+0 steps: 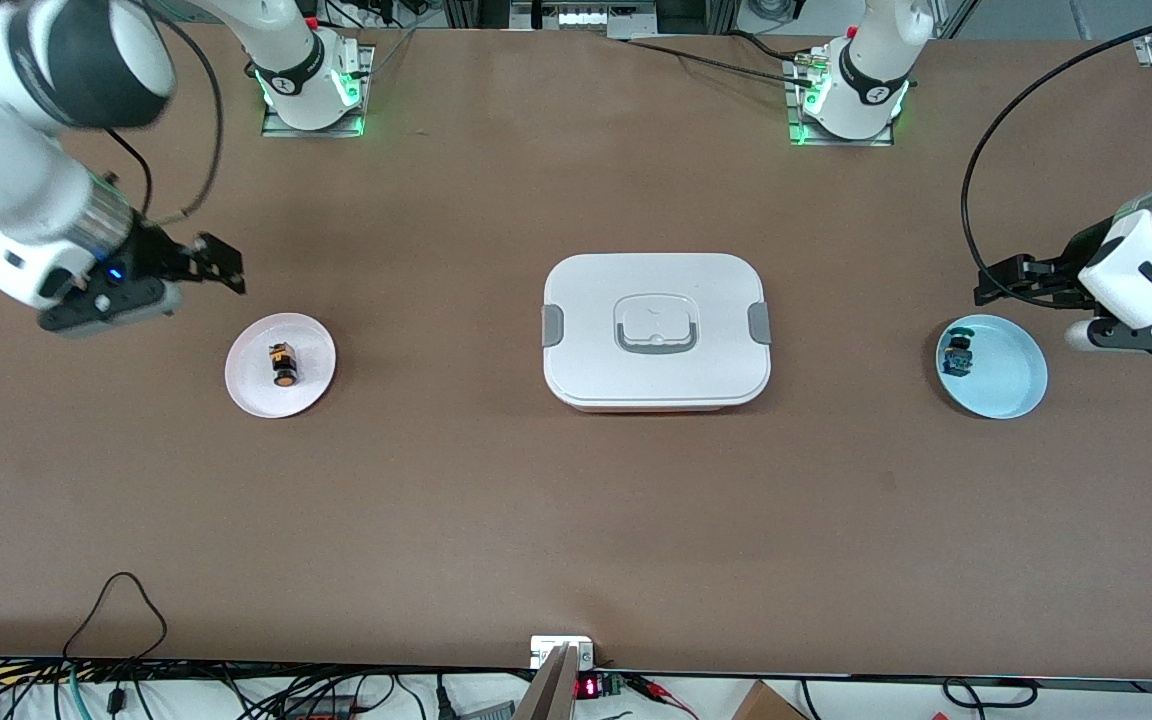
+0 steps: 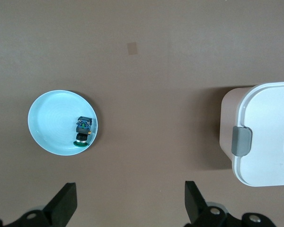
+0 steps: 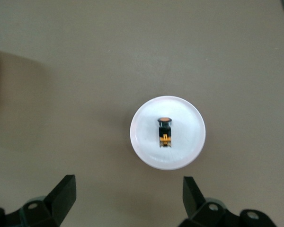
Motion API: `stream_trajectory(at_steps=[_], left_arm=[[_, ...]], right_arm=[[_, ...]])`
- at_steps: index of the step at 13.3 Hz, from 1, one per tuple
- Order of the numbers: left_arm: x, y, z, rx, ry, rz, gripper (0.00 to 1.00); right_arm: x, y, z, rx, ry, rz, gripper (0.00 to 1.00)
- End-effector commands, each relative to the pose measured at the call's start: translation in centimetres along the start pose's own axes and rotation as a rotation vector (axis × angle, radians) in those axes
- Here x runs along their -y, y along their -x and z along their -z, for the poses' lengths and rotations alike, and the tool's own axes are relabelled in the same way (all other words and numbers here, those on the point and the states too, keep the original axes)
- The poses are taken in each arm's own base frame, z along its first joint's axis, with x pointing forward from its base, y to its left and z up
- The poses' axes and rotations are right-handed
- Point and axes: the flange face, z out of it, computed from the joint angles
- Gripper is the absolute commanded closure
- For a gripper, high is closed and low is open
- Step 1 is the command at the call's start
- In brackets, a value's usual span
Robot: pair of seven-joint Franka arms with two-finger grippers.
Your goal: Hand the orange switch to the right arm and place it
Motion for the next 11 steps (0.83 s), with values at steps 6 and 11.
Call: stream_trajectory(at_steps=[6, 11], left_arm=[[0.6, 2.0, 1.6, -0.026, -0.056, 0.010, 0.00], [-0.3, 2.8, 2.7, -0.045, -0.058, 0.075, 0.00]], right_arm=[[-1.2, -1.5, 7.4, 0.009, 0.068, -0.020, 0.00], [-1.1, -1.6, 7.4, 0.011, 0.058, -0.024, 0.00]])
